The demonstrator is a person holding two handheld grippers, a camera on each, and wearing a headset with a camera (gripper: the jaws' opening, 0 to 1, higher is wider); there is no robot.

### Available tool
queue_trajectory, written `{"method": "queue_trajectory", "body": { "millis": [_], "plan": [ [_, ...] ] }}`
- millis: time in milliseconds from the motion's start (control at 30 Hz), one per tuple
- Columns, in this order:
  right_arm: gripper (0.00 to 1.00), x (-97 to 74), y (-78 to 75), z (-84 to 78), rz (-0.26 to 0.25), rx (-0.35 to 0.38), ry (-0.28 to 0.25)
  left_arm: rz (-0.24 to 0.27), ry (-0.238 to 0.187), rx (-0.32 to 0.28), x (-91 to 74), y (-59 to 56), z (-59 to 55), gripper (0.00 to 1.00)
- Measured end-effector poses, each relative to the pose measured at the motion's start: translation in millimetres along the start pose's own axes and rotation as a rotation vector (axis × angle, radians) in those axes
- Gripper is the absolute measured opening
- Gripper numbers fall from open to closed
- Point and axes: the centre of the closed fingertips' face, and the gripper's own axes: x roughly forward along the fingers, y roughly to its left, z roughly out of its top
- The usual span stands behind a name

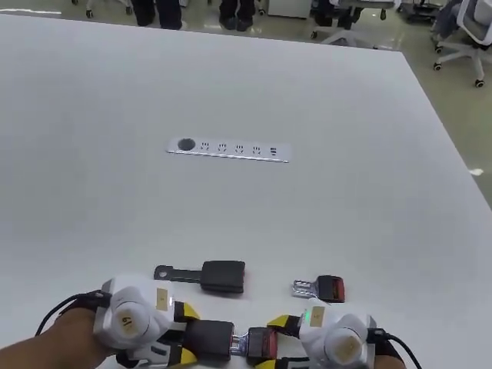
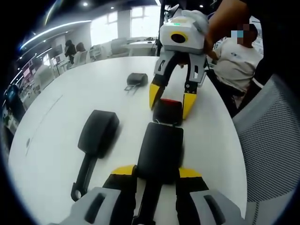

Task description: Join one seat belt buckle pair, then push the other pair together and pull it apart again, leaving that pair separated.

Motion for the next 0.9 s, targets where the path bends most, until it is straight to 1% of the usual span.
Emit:
{"method": "queue_trajectory", "body": {
  "millis": [33,67,100,133,200,233,300,500,567,633,767,833,867,900],
  "plan": [
    [0.33,0.0,0.1,-0.4,0.0,0.002,0.0,0.001,0.001,-0.001,-1.4,-1.7,3.4,0.33],
    [0.33,-0.3,0.4,-0.4,0.001,0.005,-0.002,0.002,0.0,-0.005,-1.6,-1.9,4.0,0.33],
    [0.33,0.1,0.5,-0.2,0.001,0.008,-0.006,0.004,-0.007,-0.01,-0.4,-0.3,1.3,0.33],
    [0.33,0.5,0.3,0.0,0.001,0.007,-0.006,0.005,-0.009,-0.01,-0.3,-0.2,1.1,0.33],
    [0.33,1.4,1.4,1.4,0.002,0.009,-0.005,0.005,-0.007,-0.008,-0.4,-0.5,1.3,0.33],
    [0.33,1.5,2.2,2.5,0.003,0.007,-0.006,0.004,-0.004,-0.007,0.6,0.9,-1.3,0.32],
    [0.33,2.6,3.0,5.5,0.003,0.005,-0.01,0.0,-0.003,-0.007,-1.0,-0.5,1.6,0.32],
    [0.32,7.6,4.4,11.4,0.001,0.009,-0.017,-0.001,-0.004,-0.008,-0.9,-0.4,2.0,0.32],
    [0.32,7.7,3.8,11.1,0.0,0.009,-0.017,-0.002,-0.004,-0.007,-2.1,-1.8,5.3,0.32],
    [0.32,7.4,3.3,10.9,0.001,0.011,-0.021,-0.002,-0.003,-0.007,-0.1,0.3,0.2,0.32],
    [0.32,9.3,4.0,12.1,0.002,0.013,-0.021,-0.002,-0.003,-0.009,0.1,0.5,-0.7,0.32],
    [0.32,12.0,5.2,15.8,0.001,0.011,-0.023,-0.002,0.0,-0.011,-0.3,0.2,-0.3,0.32],
    [0.32,12.0,5.7,14.7,0.006,0.004,-0.011,-0.003,-0.006,-0.012,-2.5,-0.6,3.3,0.32],
    [0.32,11.7,5.1,15.1,0.001,0.013,-0.019,-0.003,-0.005,-0.008,-3.9,-1.6,5.3,0.32]
  ]
}}
